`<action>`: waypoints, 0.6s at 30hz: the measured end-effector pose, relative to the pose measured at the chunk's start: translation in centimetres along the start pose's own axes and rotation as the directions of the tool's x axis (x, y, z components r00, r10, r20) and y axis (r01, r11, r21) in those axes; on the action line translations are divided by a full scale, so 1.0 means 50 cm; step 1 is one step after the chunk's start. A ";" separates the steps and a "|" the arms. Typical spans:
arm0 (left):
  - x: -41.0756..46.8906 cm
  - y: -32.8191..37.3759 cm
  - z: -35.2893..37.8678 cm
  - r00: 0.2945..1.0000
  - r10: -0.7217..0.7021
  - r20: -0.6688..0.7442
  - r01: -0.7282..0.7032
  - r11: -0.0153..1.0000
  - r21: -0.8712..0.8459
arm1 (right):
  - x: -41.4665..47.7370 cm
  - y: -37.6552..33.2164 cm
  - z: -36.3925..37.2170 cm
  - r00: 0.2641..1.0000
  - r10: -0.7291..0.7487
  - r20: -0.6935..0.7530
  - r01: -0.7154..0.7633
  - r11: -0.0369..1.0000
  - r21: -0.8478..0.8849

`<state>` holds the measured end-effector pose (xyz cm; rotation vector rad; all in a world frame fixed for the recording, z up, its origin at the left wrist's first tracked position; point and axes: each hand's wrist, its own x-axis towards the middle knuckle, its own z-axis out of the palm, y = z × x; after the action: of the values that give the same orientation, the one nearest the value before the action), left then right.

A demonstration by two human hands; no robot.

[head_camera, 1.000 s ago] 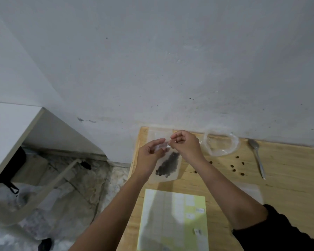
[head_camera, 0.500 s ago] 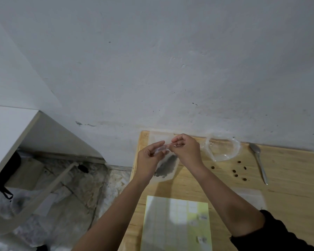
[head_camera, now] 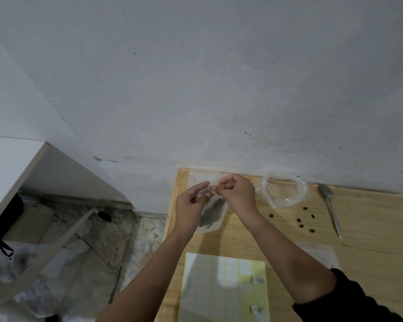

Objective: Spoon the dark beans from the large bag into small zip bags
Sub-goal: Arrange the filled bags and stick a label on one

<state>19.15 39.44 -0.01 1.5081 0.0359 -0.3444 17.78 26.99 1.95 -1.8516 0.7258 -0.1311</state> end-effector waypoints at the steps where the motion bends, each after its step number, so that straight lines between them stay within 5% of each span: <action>1: -0.001 0.000 0.001 1.000 0.001 0.000 -0.001 1.000 0.003 | 0.000 0.001 -0.001 1.000 0.005 0.000 -0.005 1.000 0.001; 11: 0.008 0.002 -0.010 0.998 -0.059 0.023 0.062 0.992 -0.108 | 0.015 0.006 -0.027 0.998 -0.057 -0.018 0.055 0.995 -0.088; 18: 0.022 0.017 -0.012 0.998 -0.063 0.010 0.064 0.977 -0.203 | 0.011 -0.005 -0.028 0.993 0.014 0.119 -0.027 0.993 0.113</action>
<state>20.52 39.81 0.51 1.3056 0.1133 -0.3831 17.74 25.61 2.60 -1.7268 0.6417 -0.0481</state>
